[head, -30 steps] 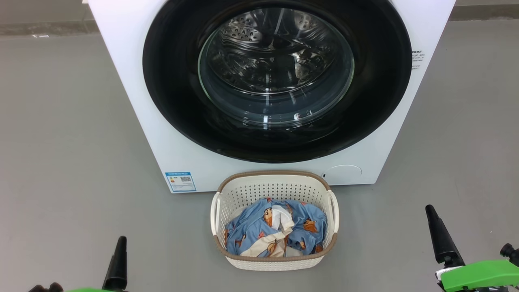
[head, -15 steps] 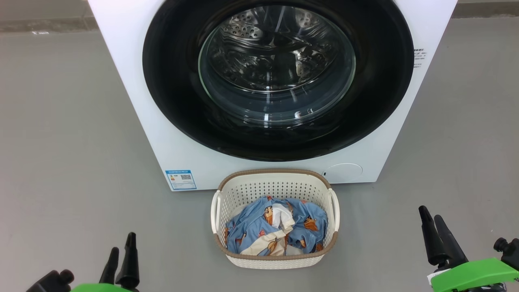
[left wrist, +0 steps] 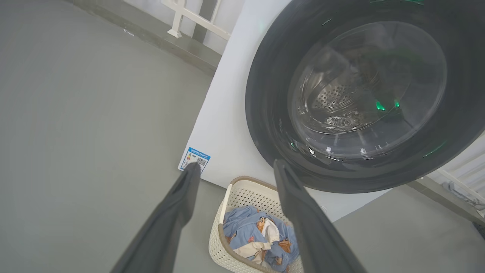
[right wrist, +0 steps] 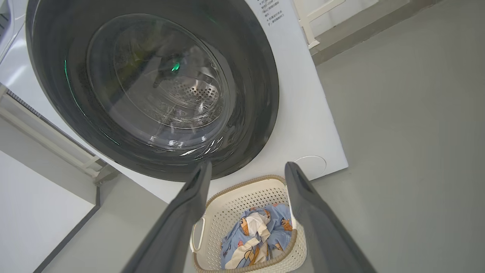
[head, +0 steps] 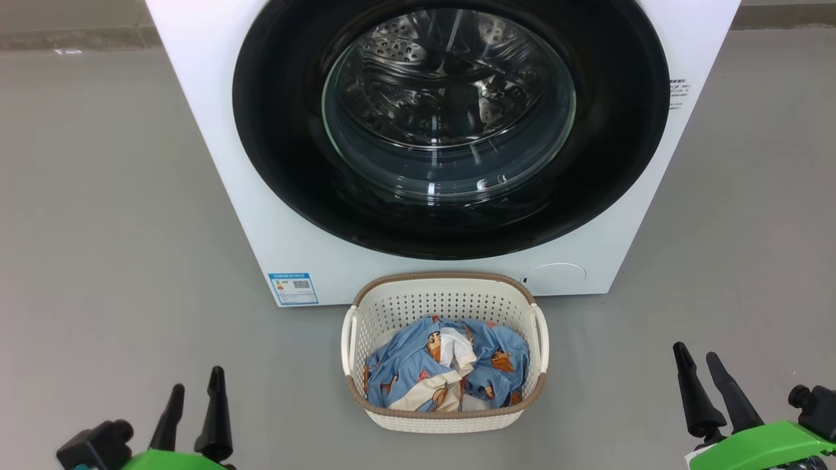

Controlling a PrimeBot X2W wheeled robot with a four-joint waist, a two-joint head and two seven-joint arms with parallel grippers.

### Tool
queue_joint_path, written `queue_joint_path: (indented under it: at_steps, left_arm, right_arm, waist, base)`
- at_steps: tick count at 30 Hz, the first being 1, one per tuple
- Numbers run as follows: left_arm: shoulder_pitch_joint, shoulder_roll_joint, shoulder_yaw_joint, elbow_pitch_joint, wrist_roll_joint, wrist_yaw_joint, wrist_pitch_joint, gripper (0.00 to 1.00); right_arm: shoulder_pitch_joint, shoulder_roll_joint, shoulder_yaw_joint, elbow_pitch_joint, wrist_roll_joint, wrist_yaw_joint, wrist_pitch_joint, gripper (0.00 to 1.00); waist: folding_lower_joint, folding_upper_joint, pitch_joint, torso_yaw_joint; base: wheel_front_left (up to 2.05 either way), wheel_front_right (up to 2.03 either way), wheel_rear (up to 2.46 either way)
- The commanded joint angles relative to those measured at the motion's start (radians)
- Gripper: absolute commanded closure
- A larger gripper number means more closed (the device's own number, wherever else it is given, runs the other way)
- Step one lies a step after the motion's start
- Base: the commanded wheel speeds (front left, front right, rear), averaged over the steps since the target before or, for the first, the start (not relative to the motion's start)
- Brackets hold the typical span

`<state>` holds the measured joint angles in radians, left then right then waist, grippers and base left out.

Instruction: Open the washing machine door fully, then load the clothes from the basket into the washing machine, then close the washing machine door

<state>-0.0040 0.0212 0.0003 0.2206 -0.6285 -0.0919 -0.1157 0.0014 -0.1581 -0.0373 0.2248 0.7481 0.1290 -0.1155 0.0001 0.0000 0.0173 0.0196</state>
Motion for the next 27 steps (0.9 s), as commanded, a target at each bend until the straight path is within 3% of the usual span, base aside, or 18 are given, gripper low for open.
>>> queue_joint_path:
  at_steps: [1, 27]
  left_arm:
    - [-0.023, 0.024, 0.011, -0.039, 0.059, 0.008, -0.017, 0.0]
    - [-0.009, 0.062, -0.066, -0.093, 0.397, 0.047, -0.093, 0.0]
  right_arm:
    - [-0.009, -0.027, 0.017, -0.018, -0.044, 0.001, -0.018, 0.0]
    - [0.005, -0.057, 0.031, -0.044, -0.347, 0.001, -0.094, 0.0]
  waist:
    - [-0.0001, 0.0, 0.001, 0.0]
    - [-0.0001, 0.0, 0.011, 0.006]
  base:
    - [0.0, 0.0, 0.0]
    - [0.0, 0.0, 0.0]
